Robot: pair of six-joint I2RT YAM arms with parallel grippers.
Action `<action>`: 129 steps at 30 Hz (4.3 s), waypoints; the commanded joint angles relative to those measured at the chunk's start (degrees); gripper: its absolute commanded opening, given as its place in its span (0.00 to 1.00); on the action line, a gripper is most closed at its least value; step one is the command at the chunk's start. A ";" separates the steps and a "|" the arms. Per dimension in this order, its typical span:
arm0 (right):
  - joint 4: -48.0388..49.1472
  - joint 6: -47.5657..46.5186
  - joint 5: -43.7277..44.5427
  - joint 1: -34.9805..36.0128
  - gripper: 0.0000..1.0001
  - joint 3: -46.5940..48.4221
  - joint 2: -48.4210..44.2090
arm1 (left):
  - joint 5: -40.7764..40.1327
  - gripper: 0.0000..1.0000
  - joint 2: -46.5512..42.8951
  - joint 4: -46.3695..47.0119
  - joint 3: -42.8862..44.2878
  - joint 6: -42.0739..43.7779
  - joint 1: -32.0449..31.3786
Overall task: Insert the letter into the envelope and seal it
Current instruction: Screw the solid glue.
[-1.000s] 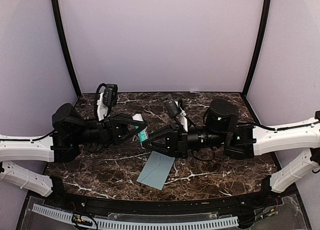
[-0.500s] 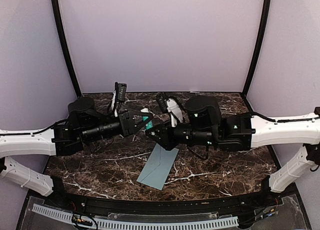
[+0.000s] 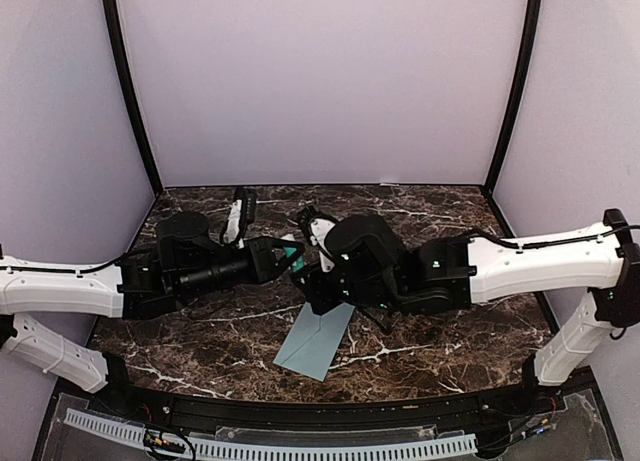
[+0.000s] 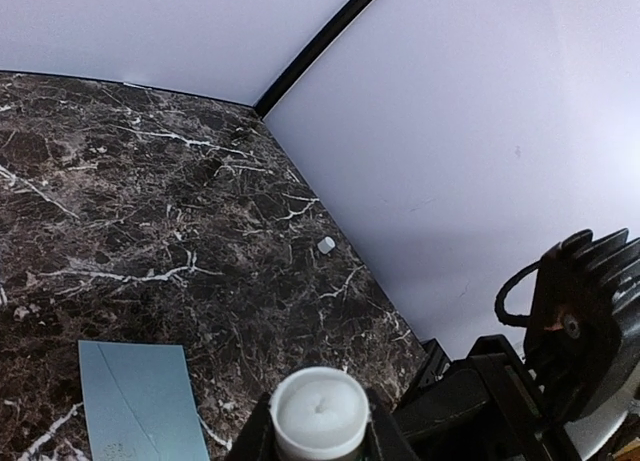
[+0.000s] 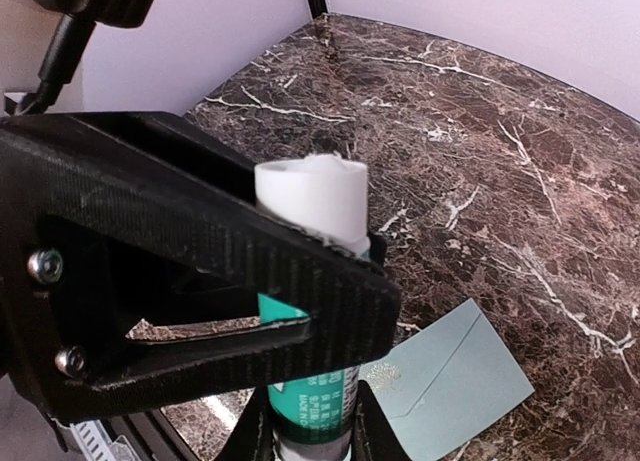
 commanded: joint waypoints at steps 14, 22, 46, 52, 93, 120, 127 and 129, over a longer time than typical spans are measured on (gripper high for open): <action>38.68 1.99 -36.56 -9.33 0.72 -26.96 -24.38 | 27.60 0.00 -5.36 19.46 -1.83 1.96 1.80; 44.54 3.06 -51.58 -9.38 0.76 -25.84 -20.57 | 34.59 0.00 -5.52 28.47 -3.15 1.33 1.80; 47.36 4.46 -54.09 -6.95 0.16 -21.62 -14.83 | 35.64 0.00 -4.05 28.43 -2.33 2.59 1.77; 39.07 2.78 -46.05 -6.91 0.10 -19.53 -15.75 | 29.77 0.00 -6.01 19.79 -1.76 7.16 1.76; 29.89 1.76 -39.48 -6.82 0.53 -15.24 -12.24 | 15.48 0.00 -7.77 11.52 -2.25 0.86 2.14; 34.98 3.99 -32.89 -6.91 0.12 -18.56 -14.85 | 23.51 0.41 -4.58 17.24 -3.93 -3.74 1.99; 34.91 3.99 -32.95 -7.14 0.12 -18.65 -14.89 | 23.85 0.21 -3.28 19.50 -4.40 -4.63 1.97; 34.91 4.04 -33.06 -7.15 0.12 -18.71 -14.82 | 23.70 0.19 -3.19 19.81 -4.38 -4.61 1.92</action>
